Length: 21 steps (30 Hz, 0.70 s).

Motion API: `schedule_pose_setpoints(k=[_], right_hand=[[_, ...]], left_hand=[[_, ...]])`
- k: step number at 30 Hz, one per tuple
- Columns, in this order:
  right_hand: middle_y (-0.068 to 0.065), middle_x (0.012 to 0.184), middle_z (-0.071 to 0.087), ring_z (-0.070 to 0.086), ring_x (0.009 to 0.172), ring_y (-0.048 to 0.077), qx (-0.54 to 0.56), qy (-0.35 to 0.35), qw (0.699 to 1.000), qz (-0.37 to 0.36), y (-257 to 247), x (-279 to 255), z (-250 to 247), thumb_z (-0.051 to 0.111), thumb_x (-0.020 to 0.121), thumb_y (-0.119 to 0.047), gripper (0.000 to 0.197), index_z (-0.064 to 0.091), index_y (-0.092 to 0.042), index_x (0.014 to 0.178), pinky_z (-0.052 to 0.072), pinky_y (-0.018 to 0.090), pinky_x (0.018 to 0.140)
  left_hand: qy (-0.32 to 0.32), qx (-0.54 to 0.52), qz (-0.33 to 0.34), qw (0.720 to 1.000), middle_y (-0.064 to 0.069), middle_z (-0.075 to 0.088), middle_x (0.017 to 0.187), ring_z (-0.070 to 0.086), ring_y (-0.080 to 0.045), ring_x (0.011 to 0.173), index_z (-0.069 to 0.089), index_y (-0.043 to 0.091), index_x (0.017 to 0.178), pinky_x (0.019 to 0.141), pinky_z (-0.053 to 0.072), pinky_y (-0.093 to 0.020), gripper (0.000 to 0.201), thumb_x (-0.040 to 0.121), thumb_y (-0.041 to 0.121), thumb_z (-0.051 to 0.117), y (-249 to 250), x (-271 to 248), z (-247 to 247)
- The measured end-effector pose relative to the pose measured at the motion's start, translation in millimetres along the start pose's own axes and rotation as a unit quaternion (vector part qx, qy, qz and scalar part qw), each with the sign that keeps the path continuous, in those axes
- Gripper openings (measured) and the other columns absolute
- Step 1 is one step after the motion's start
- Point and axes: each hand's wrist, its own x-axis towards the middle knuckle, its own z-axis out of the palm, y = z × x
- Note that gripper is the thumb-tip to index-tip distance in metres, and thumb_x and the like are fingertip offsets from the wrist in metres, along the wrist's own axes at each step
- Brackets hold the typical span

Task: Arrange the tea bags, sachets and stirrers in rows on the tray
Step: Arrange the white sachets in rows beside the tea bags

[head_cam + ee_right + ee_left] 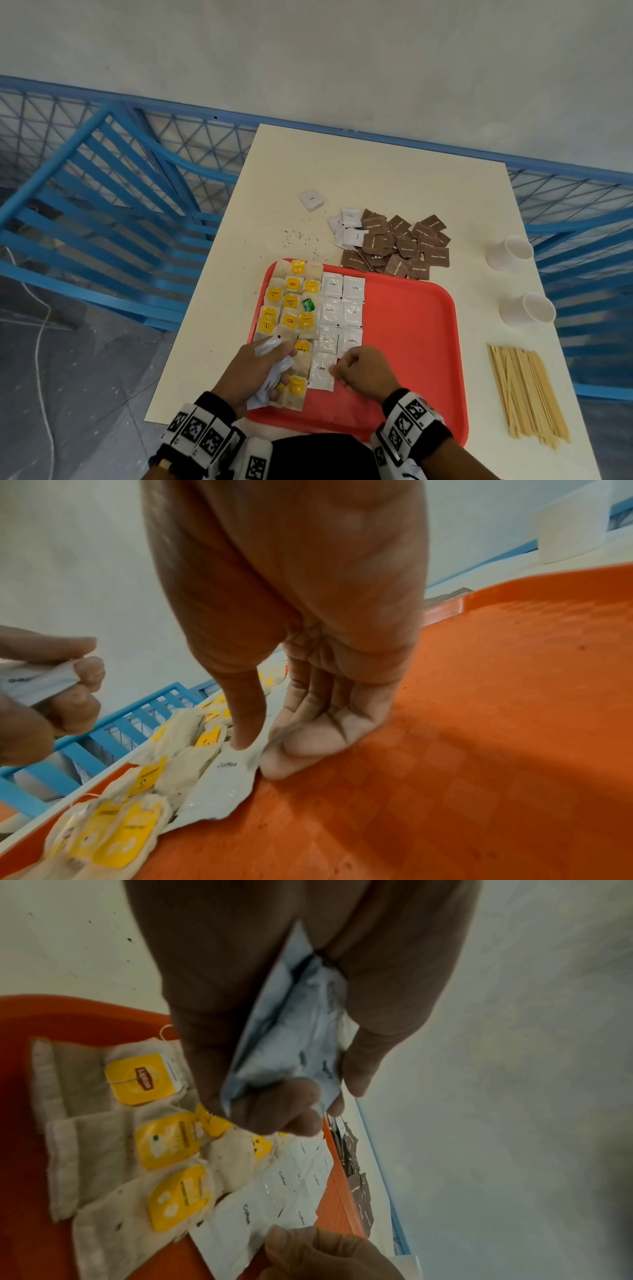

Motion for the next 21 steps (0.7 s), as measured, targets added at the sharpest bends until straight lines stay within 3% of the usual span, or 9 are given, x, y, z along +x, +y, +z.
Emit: schedule_pose_setpoints(k=[2,4,6,9,10,12,15,18,21], right_hand=[[-0.008,0.051,0.062,0.053,0.043,-0.004,-0.022,-0.012,1.0,-0.009,-3,-3,-6,0.075,0.084,-0.024,0.028,0.064,-0.012,0.061,0.051,0.024,0.059],[-0.009,0.054,0.06,0.051,0.045,-0.005,-0.048,0.02,0.998,-0.028,-12,-8,-16,0.074,0.085,-0.026,0.029,0.061,-0.013,0.062,0.047,0.019,0.058],[-0.005,0.058,0.063,0.051,0.047,-0.002,-0.006,0.054,0.996,-0.064,-28,-20,-31,0.072,0.087,-0.026,0.028,0.065,-0.007,0.069,0.042,0.016,0.055],[0.001,0.067,0.07,0.058,0.052,0.004,0.117,0.015,0.988,-0.096,-60,-46,-50,0.071,0.088,-0.034,0.025,0.072,-0.009,0.084,0.044,0.016,0.054],[-0.001,0.068,0.07,0.058,0.054,0.005,0.136,-0.005,0.986,-0.093,-68,-53,-54,0.071,0.087,-0.037,0.027,0.072,-0.01,0.087,0.044,0.015,0.053],[-0.005,0.069,0.07,0.057,0.055,0.001,0.138,-0.022,0.985,-0.101,-76,-59,-56,0.073,0.085,-0.039,0.028,0.073,-0.011,0.09,0.043,0.014,0.055],[-0.006,0.071,0.068,0.054,0.061,0.0,0.152,-0.001,0.979,-0.133,-75,-59,-57,0.079,0.082,-0.03,0.022,0.073,-0.01,0.087,0.041,0.015,0.059],[0.0,0.067,0.065,0.054,0.058,0.006,0.226,0.031,0.968,-0.108,-70,-60,-66,0.077,0.084,-0.023,0.021,0.072,-0.002,0.083,0.043,0.018,0.057],[-0.001,0.062,0.065,0.053,0.054,0.008,0.257,0.022,0.962,-0.088,-65,-62,-73,0.069,0.09,-0.028,0.029,0.07,-0.001,0.08,0.041,0.016,0.053]], left_hand=[[0.005,0.013,-0.015,1.0,-0.006,0.055,0.051,0.048,-0.015,0.035,0.073,0.01,0.077,0.038,0.039,-0.02,0.029,0.099,0.008,0.053,3,-1,0],[-0.004,0.021,-0.012,1.0,-0.014,0.065,0.065,0.059,-0.022,0.047,0.068,-0.001,0.103,0.042,0.047,-0.025,0.017,0.094,0.002,0.054,6,-2,1],[-0.032,0.028,0.001,0.999,-0.016,0.07,0.076,0.067,-0.025,0.059,0.064,-0.002,0.108,0.048,0.053,-0.029,0.018,0.091,-0.001,0.059,12,-6,8],[-0.086,0.056,0.033,0.994,-0.022,0.071,0.089,0.071,-0.032,0.075,0.058,-0.001,0.119,0.058,0.058,-0.036,0.043,0.082,0.013,0.077,22,-13,25],[-0.097,0.08,0.044,0.991,-0.022,0.072,0.091,0.071,-0.031,0.078,0.058,0.0,0.119,0.061,0.059,-0.037,0.047,0.08,0.016,0.079,25,-14,30],[-0.105,0.142,0.073,0.982,-0.012,0.073,0.087,0.071,-0.024,0.077,0.058,-0.002,0.112,0.063,0.058,-0.031,0.038,0.082,0.01,0.078,27,-14,42],[-0.114,0.224,0.097,0.963,0.003,0.067,0.077,0.065,-0.013,0.072,0.057,0.006,0.095,0.063,0.05,-0.022,0.025,0.082,0.012,0.078,30,-14,59],[-0.097,0.21,0.113,0.966,-0.011,0.073,0.089,0.07,-0.027,0.081,0.061,0.003,0.103,0.071,0.058,-0.036,0.039,0.076,0.019,0.085,31,-12,64],[-0.087,0.177,0.109,0.974,-0.022,0.073,0.096,0.072,-0.036,0.078,0.059,0.0,0.113,0.059,0.058,-0.035,0.046,0.076,0.013,0.084,34,-14,68]])
